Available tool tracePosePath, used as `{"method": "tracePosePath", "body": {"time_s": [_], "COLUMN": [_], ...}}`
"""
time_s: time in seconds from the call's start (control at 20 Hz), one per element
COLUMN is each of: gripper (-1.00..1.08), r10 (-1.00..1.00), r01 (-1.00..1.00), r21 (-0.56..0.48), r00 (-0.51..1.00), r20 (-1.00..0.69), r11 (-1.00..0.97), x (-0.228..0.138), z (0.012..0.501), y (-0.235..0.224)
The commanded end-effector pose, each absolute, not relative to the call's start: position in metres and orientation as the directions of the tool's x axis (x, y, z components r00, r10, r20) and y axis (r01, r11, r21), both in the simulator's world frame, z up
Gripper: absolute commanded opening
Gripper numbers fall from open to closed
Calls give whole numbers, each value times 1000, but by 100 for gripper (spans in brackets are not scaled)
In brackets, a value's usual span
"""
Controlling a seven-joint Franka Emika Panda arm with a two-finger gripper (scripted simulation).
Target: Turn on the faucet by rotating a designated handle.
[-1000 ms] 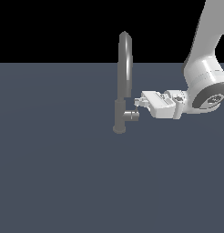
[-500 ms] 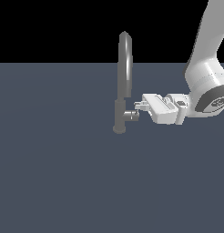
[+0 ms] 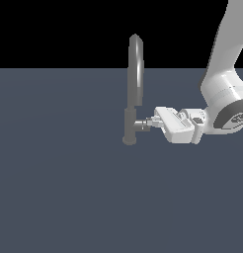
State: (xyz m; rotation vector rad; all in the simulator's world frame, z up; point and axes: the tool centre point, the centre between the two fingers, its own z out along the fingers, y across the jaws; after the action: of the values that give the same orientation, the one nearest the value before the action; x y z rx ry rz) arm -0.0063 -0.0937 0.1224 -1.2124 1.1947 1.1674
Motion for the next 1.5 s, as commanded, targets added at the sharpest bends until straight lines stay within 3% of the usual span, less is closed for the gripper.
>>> {"method": "tracePosePath", "body": {"time_s": [0.0,0.35,0.45,1.05,1.1,1.15,1.45], "gripper": [-100,-100,-100,-100,-100,-100,-100], "r10": [-3,0,1,0,0,12,7], "r01": [-999,-1000,-999,-1000,-1000,-999,-999], "r21": [-32,-3,-39,-3,-3,-50,-32], "r00": [32,3,39,3,3,50,32], "r20": [-999,-1000,-999,-1000,-1000,-999,-999], "r11": [20,22,17,22,22,6,12], "x": [-8,-19,-9,-4,-4,3,11], "z": [116,69,93,41,41,75,55], "y": [-94,-94,-94,-94,-94,-97,-96]}}
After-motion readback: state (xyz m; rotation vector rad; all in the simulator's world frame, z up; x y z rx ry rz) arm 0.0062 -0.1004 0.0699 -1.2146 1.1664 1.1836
